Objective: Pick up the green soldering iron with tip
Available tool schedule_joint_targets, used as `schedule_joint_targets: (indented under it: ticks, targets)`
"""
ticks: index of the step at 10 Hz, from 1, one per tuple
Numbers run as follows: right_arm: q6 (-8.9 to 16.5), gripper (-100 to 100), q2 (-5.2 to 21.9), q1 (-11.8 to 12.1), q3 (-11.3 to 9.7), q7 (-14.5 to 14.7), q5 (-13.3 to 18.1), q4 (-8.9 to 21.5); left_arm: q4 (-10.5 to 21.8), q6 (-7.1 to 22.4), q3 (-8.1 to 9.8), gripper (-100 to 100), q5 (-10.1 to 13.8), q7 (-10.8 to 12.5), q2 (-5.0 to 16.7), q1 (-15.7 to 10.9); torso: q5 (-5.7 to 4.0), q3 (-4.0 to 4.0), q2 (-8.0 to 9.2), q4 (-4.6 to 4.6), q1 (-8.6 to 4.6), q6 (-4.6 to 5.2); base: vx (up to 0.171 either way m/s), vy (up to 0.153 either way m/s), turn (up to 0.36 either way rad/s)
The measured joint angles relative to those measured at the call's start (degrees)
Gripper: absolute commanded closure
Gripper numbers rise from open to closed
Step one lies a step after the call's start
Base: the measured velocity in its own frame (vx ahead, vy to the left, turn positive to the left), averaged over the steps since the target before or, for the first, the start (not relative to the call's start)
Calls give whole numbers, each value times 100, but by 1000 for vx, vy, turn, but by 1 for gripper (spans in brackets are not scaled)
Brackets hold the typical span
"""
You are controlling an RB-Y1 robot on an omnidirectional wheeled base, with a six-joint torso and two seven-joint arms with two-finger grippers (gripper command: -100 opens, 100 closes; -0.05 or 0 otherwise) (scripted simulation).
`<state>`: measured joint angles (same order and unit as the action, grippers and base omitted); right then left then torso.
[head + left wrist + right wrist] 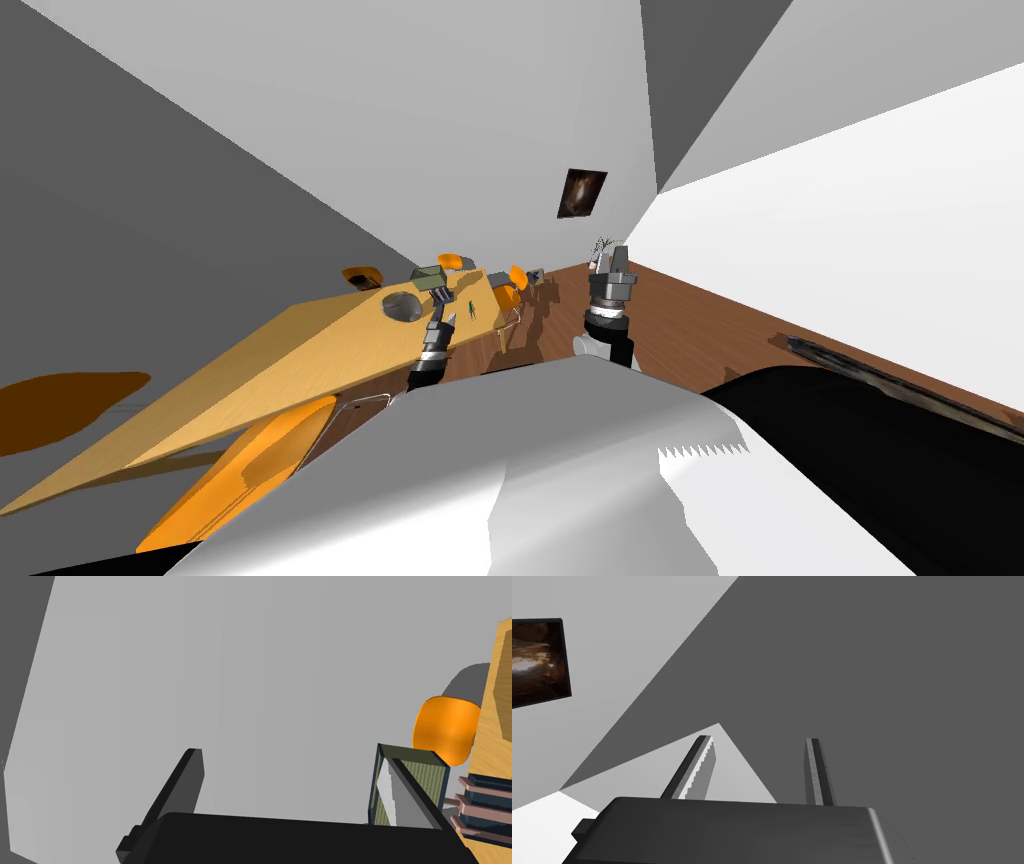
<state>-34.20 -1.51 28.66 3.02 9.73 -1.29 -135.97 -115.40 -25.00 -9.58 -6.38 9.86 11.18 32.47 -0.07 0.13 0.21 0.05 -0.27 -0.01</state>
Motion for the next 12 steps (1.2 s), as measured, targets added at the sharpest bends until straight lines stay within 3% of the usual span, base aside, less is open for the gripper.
schedule_joint_targets:
  ticks: [5, 7, 9, 12]
  targets:
    - [0, 0, 0, -1, -1, 0, 0, 0, 633, 67, -285, -100, -94, 512, 403, 261, -3, 2, 4, 1, -11, 2, -43, -100, -93]
    - [0, 0, 0, 1, 1, 0, 0, 0, 936, 49, -363, -100, -134, 589, 408, 250, 2, -5, -9, -1, 14, -1, -11, -60, -61]
    - [0, 0, 0, 0, 0, 0, 0, 0, 1118, 71, -494, -100, -186, 734, 552, 415, 0, -3, -6, -1, 3, -1, -16, -63, -34]
    - [0, 0, 0, 1, 0, 0, 0, 0, 1607, 54, -597, -100, -225, 943, 692, 352, 0, -5, -10, -2, 3, -2, -12, -97, -114]
